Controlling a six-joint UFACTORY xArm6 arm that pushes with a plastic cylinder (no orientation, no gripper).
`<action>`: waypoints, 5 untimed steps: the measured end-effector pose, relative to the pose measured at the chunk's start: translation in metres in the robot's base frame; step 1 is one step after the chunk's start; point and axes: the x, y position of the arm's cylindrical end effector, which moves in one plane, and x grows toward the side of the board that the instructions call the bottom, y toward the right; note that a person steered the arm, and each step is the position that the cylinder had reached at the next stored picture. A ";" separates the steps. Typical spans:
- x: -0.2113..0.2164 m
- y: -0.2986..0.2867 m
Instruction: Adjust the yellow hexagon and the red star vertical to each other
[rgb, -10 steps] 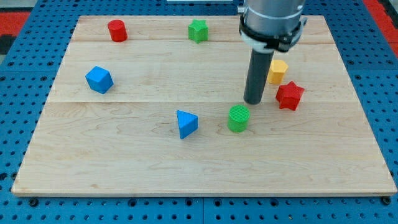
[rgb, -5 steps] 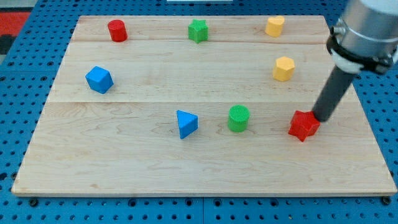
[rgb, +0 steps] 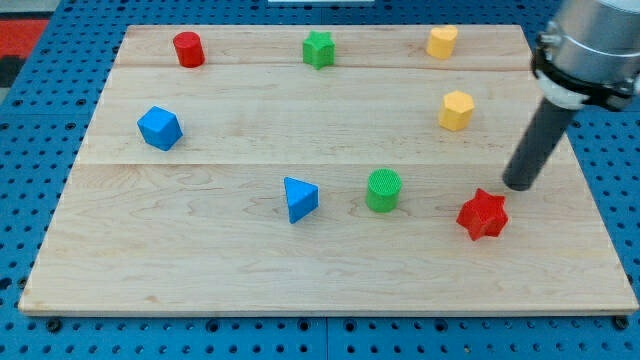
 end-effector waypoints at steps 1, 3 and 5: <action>0.026 -0.004; 0.042 -0.007; 0.031 -0.030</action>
